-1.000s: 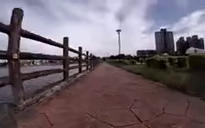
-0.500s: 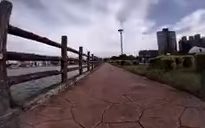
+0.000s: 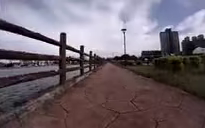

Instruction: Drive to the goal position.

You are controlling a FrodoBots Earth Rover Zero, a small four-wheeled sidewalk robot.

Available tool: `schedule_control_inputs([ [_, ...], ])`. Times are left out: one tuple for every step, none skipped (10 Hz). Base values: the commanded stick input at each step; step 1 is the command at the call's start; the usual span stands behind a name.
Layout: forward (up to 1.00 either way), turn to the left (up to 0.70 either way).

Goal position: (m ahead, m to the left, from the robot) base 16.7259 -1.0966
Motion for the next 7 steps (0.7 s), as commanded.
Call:
schedule_control_inputs([
  [0.70, -0.24],
  [0.70, -0.24],
  [0.70, -0.24],
  [0.70, -0.24],
  [0.70, -0.24],
  [0.70, -0.24],
  [0.70, -0.24],
])
